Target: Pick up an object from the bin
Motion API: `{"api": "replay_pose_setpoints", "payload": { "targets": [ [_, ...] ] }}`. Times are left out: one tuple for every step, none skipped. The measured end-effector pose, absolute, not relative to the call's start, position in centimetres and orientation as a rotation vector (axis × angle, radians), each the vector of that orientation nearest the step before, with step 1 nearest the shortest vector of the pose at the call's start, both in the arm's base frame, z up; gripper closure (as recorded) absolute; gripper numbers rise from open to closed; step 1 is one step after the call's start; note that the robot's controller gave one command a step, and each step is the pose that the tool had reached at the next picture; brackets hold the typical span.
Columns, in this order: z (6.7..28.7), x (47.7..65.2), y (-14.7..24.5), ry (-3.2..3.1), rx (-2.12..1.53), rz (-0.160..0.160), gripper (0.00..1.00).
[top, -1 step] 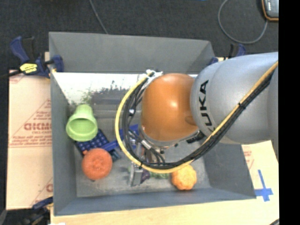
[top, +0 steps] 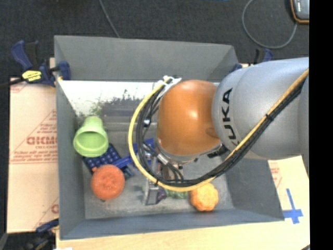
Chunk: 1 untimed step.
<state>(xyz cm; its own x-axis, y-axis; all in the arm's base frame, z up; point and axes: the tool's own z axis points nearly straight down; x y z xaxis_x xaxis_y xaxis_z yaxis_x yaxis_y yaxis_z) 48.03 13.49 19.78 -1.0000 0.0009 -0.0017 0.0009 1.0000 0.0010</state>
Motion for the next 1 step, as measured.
{"api": "replay_pose_setpoints", "payload": {
  "targets": [
    [13.08, 50.43, 8.59, 3.124, -0.330, -0.002, 0.00]
  ]
}}
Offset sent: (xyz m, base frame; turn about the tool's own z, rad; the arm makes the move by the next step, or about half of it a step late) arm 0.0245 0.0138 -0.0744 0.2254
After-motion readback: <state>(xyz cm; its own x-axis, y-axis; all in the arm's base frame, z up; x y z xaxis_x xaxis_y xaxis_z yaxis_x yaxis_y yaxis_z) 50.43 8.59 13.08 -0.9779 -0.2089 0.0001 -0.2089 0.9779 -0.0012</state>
